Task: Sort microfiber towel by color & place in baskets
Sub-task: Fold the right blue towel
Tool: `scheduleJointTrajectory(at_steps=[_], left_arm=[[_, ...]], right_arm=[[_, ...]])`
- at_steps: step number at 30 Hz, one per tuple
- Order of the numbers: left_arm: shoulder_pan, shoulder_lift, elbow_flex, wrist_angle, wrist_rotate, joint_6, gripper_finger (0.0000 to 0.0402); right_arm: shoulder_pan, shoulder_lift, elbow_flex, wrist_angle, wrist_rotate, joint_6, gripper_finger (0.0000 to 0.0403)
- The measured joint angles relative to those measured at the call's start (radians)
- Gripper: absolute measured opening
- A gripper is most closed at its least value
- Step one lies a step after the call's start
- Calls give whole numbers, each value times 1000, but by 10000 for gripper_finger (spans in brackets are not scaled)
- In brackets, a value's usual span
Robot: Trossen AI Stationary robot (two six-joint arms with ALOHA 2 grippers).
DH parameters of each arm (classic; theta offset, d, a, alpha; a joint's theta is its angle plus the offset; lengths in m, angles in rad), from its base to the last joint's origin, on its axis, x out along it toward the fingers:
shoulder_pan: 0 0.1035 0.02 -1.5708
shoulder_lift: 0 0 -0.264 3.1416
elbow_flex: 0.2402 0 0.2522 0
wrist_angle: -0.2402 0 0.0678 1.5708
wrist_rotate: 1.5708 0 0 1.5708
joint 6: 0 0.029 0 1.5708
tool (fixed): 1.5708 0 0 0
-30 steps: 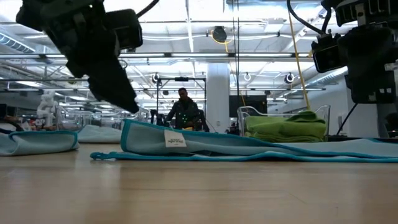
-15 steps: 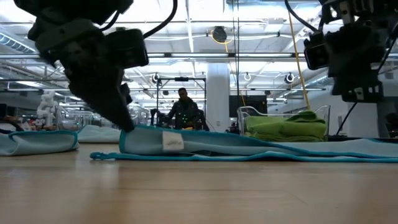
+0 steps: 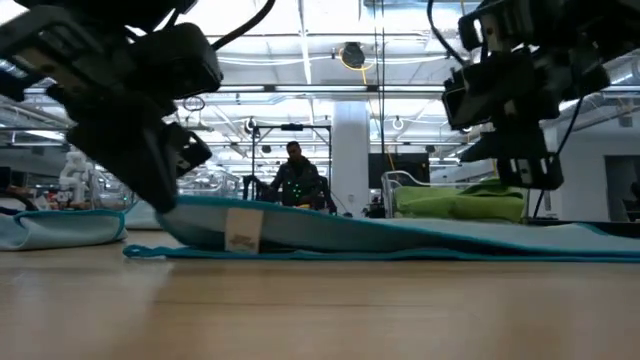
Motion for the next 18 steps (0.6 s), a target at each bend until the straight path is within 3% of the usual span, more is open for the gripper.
scheduleJointTrajectory(at_steps=[7,13,18], left_arm=[[-8,0,0,-80,8,38,22],[-8,-3,0,-188,-20,27,99],[-1,-76,0,-287,-1,-102,175]], right_arm=[[0,122,0,46,-82,23,125],[9,128,0,-3,-163,15,125],[17,77,-1,-85,-192,-3,125]])
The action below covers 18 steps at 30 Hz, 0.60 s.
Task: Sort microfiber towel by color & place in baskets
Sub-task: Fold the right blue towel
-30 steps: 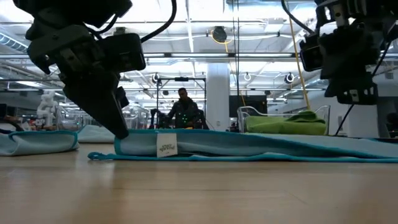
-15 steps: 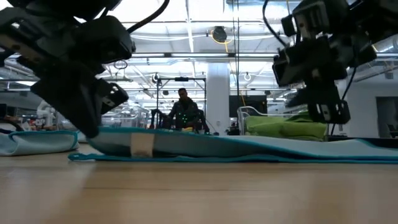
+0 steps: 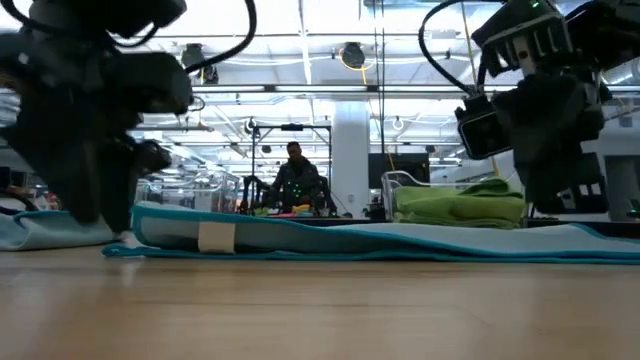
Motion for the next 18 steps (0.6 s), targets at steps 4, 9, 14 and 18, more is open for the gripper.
scheduleJointTrajectory(at_steps=[4,9,14,18], left_arm=[[30,-120,0,-48,2,-127,220],[92,-213,0,78,-101,-210,231],[169,-108,3,352,-98,-158,173],[198,43,0,539,15,-104,101]], right_arm=[[-3,-68,0,-27,-6,-7,125],[-4,-118,0,-30,83,-30,125],[-11,-71,0,-28,189,-148,105],[-23,-5,0,16,195,-187,60]])
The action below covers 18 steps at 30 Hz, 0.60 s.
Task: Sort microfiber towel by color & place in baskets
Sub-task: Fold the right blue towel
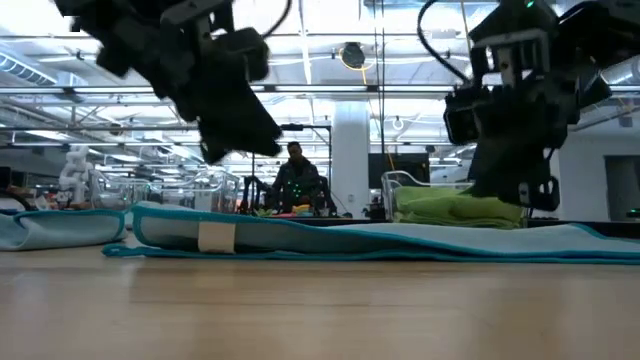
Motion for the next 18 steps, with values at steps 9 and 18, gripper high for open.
scheduleJointTrajectory(at_steps=[9,18], left_arm=[[1,226,-1,36,63,-70,6],[1,247,3,14,42,-10,8]], right_arm=[[0,107,0,-43,1,17,11],[-13,108,4,-205,16,-18,2]])
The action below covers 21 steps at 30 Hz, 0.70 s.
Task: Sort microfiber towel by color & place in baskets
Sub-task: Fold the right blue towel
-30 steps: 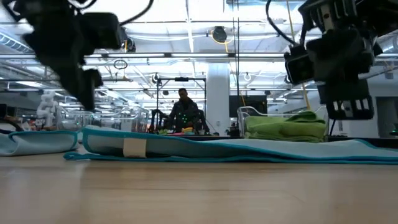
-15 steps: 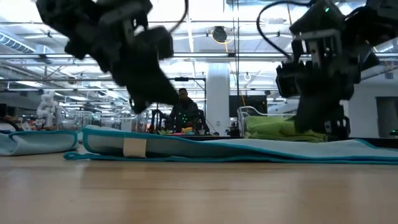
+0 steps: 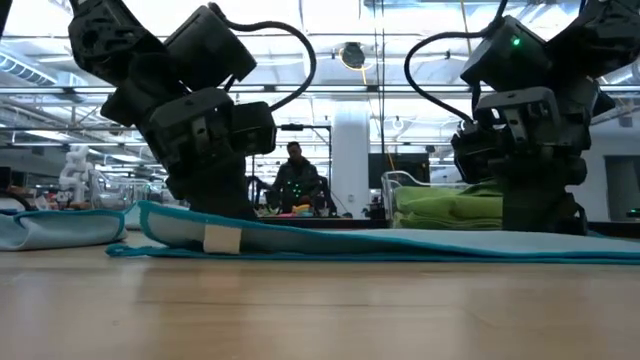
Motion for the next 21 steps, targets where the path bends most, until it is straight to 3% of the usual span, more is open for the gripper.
scheduleJointTrajectory(at_steps=[8,13,17,21], left_arm=[[76,-127,-6,-36,27,-80,13],[100,-216,-5,-43,-37,3,5],[126,-218,-3,-61,-48,105,6],[208,-211,-5,-136,-105,98,20]], right_arm=[[-26,-90,-9,-12,-64,-6,1],[-19,-180,-6,10,-6,53,1],[-4,-176,-6,17,38,72,1],[-4,-166,-6,-12,25,65,1]])
